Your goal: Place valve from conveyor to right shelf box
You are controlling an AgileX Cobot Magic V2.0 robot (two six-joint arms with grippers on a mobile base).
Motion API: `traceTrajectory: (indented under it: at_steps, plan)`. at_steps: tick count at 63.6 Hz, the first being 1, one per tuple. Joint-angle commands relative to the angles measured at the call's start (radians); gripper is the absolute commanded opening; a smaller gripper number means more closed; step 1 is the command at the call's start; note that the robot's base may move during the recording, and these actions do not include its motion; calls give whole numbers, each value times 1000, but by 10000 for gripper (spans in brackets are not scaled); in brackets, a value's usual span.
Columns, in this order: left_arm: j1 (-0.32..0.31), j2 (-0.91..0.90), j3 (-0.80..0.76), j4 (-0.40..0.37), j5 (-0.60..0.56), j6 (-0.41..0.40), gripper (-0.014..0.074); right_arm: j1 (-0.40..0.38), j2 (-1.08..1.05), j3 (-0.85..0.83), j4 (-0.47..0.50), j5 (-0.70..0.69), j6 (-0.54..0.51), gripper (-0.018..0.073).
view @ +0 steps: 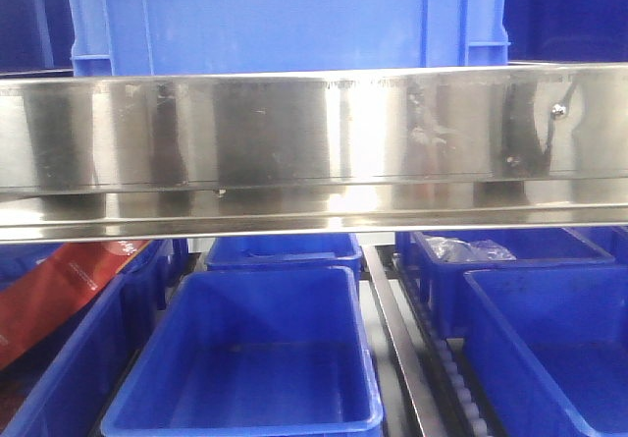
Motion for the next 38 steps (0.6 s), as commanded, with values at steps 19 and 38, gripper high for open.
traceTrajectory:
  at_steps: [19, 38]
  plan:
    - [-2, -8, -9, -7, -43, -8, -111, 1, -17, -20, -10, -65, 0, -155]
    - [-2, -8, -9, -7, -43, -8, -111, 1, -17, -20, -10, -65, 0, -155]
